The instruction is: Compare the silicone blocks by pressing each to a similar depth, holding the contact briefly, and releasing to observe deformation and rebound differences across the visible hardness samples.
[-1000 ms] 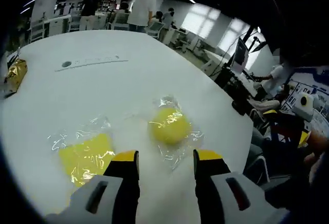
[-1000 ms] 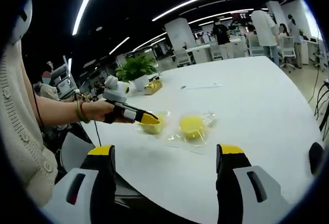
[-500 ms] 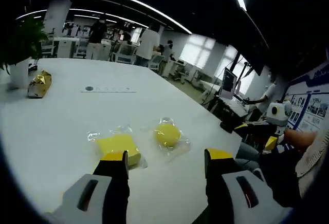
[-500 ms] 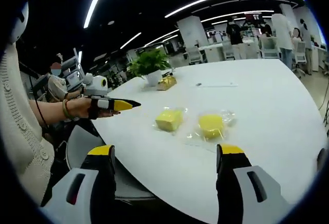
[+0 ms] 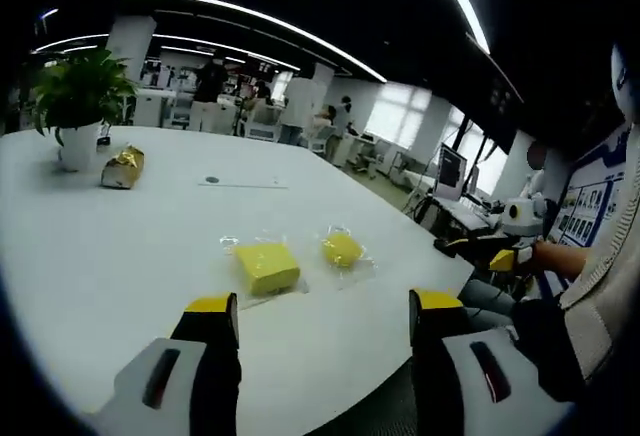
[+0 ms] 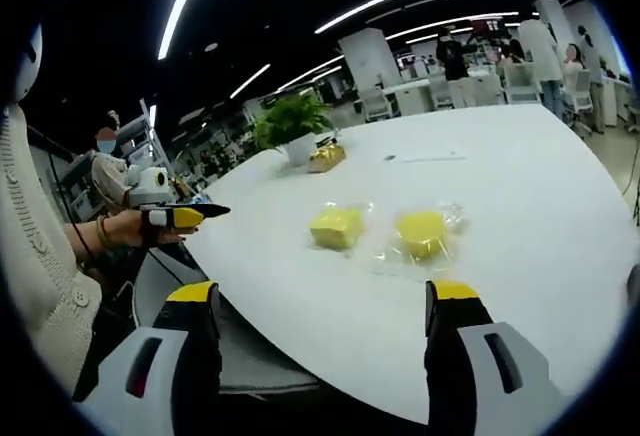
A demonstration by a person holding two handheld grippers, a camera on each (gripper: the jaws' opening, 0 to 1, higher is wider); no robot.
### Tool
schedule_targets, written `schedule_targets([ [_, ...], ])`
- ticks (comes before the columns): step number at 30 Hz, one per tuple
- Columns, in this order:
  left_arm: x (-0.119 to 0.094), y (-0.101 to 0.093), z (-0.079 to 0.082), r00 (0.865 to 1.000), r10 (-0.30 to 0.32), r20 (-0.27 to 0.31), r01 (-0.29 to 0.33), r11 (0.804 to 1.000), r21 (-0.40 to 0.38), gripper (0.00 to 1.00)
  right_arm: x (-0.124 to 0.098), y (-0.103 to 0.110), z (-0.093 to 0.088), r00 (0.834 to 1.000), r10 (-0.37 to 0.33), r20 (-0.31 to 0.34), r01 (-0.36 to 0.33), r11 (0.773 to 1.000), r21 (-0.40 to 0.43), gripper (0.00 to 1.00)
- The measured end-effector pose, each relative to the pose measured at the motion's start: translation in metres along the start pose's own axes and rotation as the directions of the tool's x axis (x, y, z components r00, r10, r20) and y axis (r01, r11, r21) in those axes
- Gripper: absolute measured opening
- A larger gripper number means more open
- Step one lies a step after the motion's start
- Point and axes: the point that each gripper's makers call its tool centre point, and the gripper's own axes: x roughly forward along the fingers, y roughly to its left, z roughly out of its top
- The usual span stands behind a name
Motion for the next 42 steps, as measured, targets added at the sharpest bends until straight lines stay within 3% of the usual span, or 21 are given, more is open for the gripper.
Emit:
schedule_targets([
  [5,-0.012,0.0,0.006,0.999,0.017,0.046,-0.018,1.0,0.004,0.71,-0.006,-0.005,0.005,0.999,-0.025,0.019,0.025,1.0,0.019,0.83],
  [16,-0.017,0.005,0.012,0.996,0.045,0.082,-0.042,0.998,-0.044,0.72,-0.011,-0.01,0.001,0.998,-0.053,0.031,0.051,0.998,0.045,0.84],
  [26,-0.024,0.006,0.003,0.996,0.065,0.058,-0.062,0.996,-0.057,0.72,-0.009,-0.01,-0.002,0.999,-0.047,0.014,0.047,0.998,0.036,0.83],
  [42,-0.023,0.01,0.004,0.996,0.068,0.05,-0.065,0.996,-0.058,0.71,-0.009,-0.009,0.002,0.999,-0.042,0.008,0.042,0.999,0.026,0.83],
])
